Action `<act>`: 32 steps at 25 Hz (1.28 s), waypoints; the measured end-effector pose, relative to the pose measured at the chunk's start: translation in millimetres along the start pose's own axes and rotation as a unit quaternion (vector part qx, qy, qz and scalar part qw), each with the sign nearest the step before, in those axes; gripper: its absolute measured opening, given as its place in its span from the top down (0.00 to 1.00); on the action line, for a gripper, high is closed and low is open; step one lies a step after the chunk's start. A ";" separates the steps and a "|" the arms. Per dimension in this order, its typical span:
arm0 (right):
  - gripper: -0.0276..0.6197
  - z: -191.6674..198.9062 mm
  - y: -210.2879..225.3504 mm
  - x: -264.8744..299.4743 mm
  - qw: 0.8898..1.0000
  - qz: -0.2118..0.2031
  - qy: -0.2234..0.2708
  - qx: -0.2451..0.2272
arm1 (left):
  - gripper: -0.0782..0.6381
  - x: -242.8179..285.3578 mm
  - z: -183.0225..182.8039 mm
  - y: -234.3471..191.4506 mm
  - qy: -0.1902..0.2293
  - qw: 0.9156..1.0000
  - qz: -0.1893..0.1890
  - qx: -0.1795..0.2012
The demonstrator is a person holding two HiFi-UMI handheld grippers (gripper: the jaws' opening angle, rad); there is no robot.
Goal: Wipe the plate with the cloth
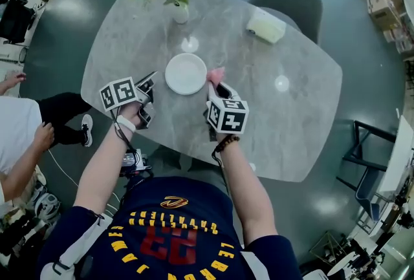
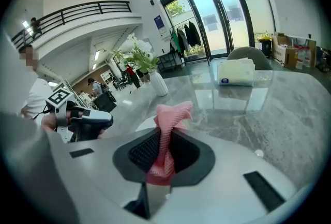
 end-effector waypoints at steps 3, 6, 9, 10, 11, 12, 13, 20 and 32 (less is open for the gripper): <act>0.89 -14.2 -13.9 -21.0 0.999 -0.014 0.028 -0.012 | 0.79 -21.9 -7.3 35.0 0.029 0.999 0.017 0.040; 0.89 -30.1 -29.4 -47.2 0.997 -0.029 0.062 -0.027 | 0.79 -49.3 -13.5 72.3 0.061 0.994 0.039 0.080; 0.89 -47.2 -46.4 -76.7 0.993 -0.044 0.099 -0.043 | 0.79 -81.7 -15.9 105.7 0.091 0.984 0.035 0.146; 0.89 -51.9 -52.2 -87.0 0.991 -0.050 0.110 -0.048 | 0.79 -92.7 -15.1 116.7 0.101 0.980 0.031 0.171; 0.89 -56.2 -58.0 -97.0 0.990 -0.056 0.121 -0.054 | 0.79 -103.4 -14.3 127.7 0.110 0.974 0.027 0.196; 0.89 -60.2 -63.7 -106.6 0.988 -0.062 0.131 -0.060 | 0.79 -113.8 -13.5 138.0 0.119 0.968 0.022 0.221; 0.89 -64.2 -69.5 -115.6 0.986 -0.068 0.140 -0.066 | 0.79 -123.8 -13.1 147.3 0.129 0.961 0.015 0.246; 0.89 -87.2 -107.5 -170.1 0.968 -0.096 0.197 -0.122 | 0.82 -183.6 -6.0 195.7 0.189 0.906 -0.034 0.377; 0.89 -126.6 -161.0 -261.2 0.924 -0.130 0.311 -0.182 | 0.82 -281.6 -19.9 306.6 0.341 0.833 0.023 0.435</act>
Point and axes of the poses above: the fingertips, and each gripper's own axes: x forward along the fingers, y to its right, z out of its underside, the point moved 2 cm from there along -x, backward along the fingers, and after that the axes turned 14 degrees about -y, right-handed, at the moved point
